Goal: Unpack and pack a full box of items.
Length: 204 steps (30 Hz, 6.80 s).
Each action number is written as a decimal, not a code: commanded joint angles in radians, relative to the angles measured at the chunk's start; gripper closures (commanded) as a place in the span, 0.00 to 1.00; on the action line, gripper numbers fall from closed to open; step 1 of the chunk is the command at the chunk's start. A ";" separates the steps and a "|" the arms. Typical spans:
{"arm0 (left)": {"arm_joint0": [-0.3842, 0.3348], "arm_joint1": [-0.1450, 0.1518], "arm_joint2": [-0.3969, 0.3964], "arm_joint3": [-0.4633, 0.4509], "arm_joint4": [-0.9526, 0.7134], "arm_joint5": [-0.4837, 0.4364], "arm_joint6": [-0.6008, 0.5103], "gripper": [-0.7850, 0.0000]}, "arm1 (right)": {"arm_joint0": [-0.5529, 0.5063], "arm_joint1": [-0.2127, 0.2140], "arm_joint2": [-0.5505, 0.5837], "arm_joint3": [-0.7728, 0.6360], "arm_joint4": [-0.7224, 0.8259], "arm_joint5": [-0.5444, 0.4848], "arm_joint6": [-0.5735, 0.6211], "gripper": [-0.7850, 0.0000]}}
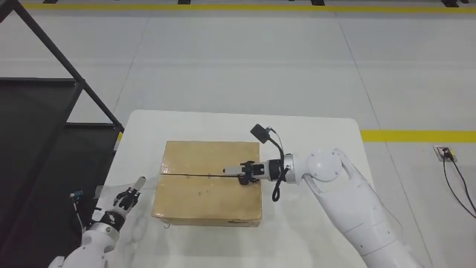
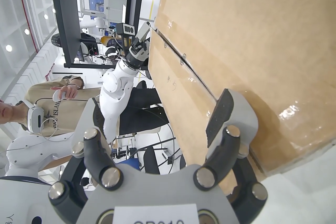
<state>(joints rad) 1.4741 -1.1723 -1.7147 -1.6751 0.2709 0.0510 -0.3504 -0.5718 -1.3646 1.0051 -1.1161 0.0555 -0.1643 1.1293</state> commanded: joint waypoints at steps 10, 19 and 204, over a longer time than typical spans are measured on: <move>-0.104 -0.001 0.001 0.146 -0.214 0.025 -0.134 0.00 | 0.032 -0.005 -0.025 0.026 0.016 -0.007 0.006 0.00; -0.216 -0.009 0.022 0.267 -0.373 0.078 -0.127 0.00 | 0.032 -0.003 -0.028 0.026 0.021 -0.004 0.002 0.00; 0.087 -0.022 -0.097 -0.186 -0.112 -0.270 0.093 0.00 | 0.102 -0.070 0.033 0.400 0.146 -0.499 -0.349 1.00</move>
<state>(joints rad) 1.5638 -1.1945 -1.8125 -1.8632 0.1588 -0.2186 -0.2524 -0.4403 -1.4439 1.0223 -0.6635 0.1898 -0.6705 0.7570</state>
